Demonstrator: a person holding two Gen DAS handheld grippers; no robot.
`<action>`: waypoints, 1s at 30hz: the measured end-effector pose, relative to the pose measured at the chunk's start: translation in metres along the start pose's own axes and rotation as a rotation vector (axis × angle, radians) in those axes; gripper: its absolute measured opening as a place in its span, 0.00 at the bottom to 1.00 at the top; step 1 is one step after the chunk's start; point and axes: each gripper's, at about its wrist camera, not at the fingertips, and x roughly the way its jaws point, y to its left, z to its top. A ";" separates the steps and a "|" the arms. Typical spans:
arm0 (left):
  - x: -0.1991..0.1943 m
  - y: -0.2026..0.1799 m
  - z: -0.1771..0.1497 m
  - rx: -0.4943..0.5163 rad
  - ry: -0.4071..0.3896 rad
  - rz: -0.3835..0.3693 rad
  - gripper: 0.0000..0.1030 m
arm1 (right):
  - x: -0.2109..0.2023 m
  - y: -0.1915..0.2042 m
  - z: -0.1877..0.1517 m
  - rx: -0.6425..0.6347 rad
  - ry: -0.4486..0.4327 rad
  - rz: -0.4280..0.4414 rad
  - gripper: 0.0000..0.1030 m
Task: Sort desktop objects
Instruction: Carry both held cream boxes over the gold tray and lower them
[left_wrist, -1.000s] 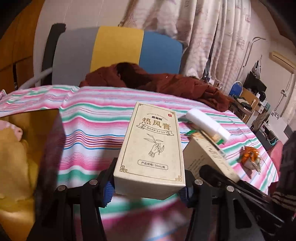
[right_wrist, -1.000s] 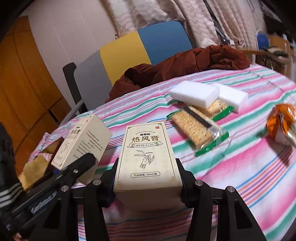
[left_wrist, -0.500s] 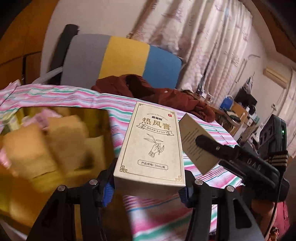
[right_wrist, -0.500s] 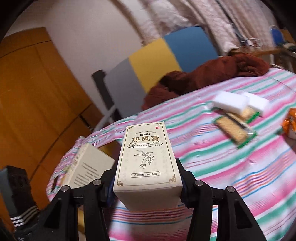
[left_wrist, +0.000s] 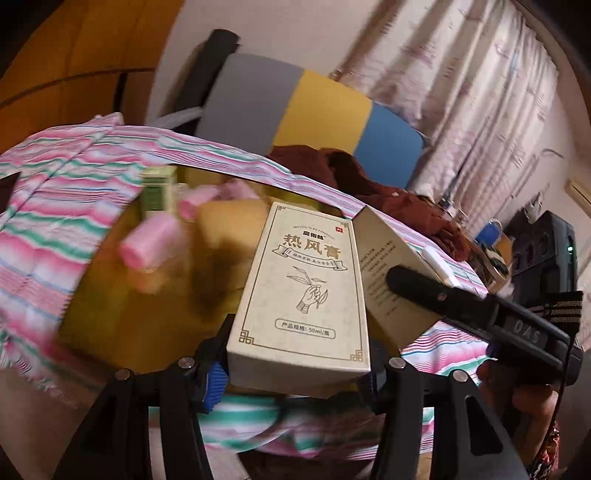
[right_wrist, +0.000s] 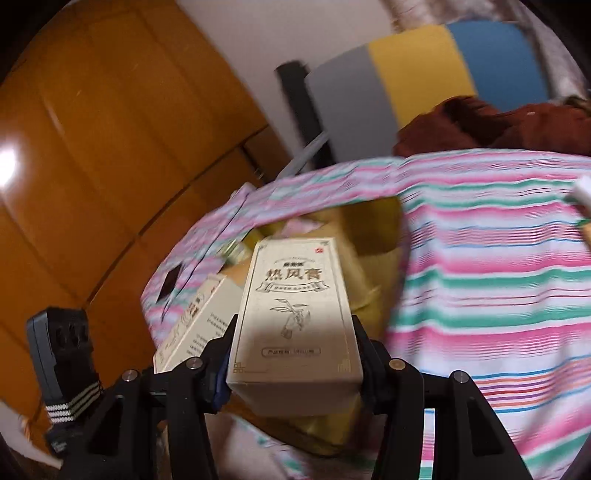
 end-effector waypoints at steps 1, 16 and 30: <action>-0.005 0.005 -0.001 -0.009 -0.010 0.006 0.55 | 0.007 0.007 -0.003 -0.010 0.023 0.014 0.52; 0.016 0.058 0.012 -0.068 0.049 0.079 0.53 | 0.058 0.010 -0.014 -0.029 0.128 -0.090 0.51; 0.097 0.041 0.047 -0.034 0.187 0.110 0.58 | 0.085 -0.007 0.017 0.005 0.106 -0.171 0.53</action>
